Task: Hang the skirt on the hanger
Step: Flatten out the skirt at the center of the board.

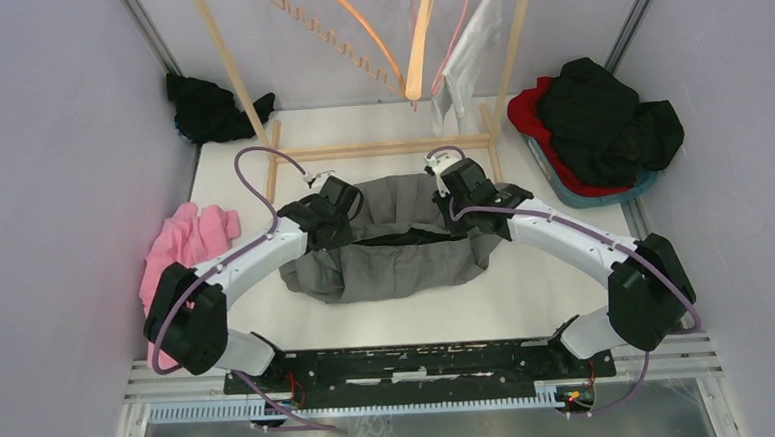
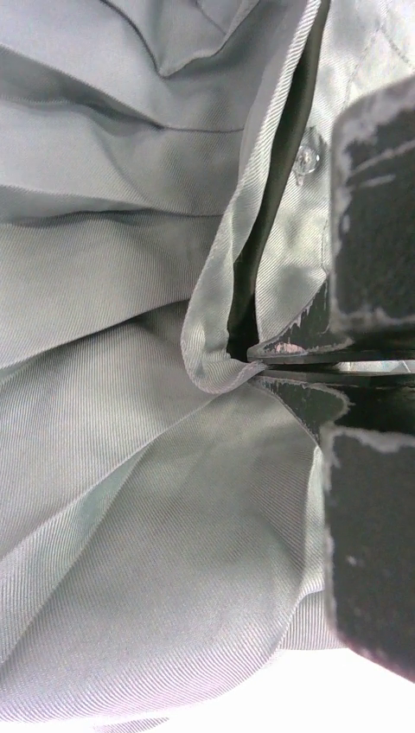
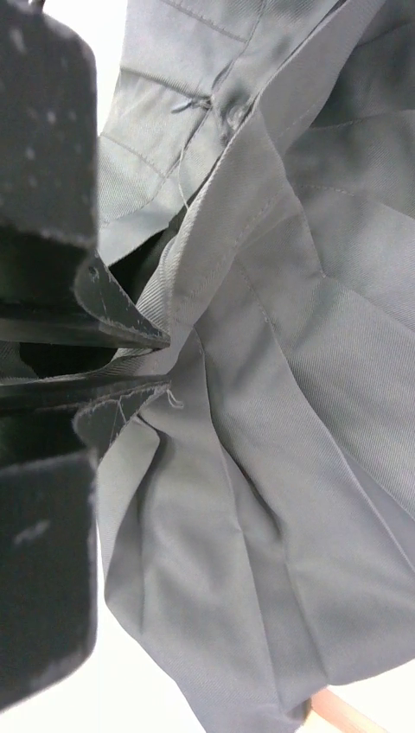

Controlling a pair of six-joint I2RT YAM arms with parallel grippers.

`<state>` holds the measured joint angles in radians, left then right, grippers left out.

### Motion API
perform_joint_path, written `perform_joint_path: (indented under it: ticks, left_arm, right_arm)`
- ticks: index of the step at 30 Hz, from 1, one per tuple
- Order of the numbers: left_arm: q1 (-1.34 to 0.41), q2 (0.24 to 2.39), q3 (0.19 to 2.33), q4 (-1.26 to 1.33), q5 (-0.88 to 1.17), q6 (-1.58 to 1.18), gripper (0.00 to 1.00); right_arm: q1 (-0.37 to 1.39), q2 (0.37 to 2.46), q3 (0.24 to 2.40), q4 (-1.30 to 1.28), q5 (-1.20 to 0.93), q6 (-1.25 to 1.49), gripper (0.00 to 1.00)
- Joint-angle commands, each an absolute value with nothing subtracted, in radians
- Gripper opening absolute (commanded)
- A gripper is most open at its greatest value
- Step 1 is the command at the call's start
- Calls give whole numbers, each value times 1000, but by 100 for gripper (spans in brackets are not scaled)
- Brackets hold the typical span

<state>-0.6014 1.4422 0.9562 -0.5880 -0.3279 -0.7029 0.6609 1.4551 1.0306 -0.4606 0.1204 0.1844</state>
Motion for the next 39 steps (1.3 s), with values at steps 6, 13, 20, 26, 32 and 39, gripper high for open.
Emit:
perform_joint_path:
  ticks: [6,13,20,26,32,39]
  left_arm:
    - [-587,1294,1034,-561,-295,-639,3]
    - [-421,1330,1139,-436,-125,-574,3]
    - [-389,1322,1359,-358,-35,-528,3]
    - [-391,1061,1186,-304,-6,-553,3]
    - [-392,844,832,-401,-19,-651,3]
    - [-431,777,520,-438,48,-776,6]
  right_arm:
    - [662,1456,1141,-437,174,193,1]
    - [599,1497,1275,-397,232,217,1]
    - [565,1498,1445,-380,222,213,1]
    - [567,1362,1405,-390,139,186,1]
    - [610,1247,1183,-447,59,191,1]
    - [691,1179,856,-465,70,276,1]
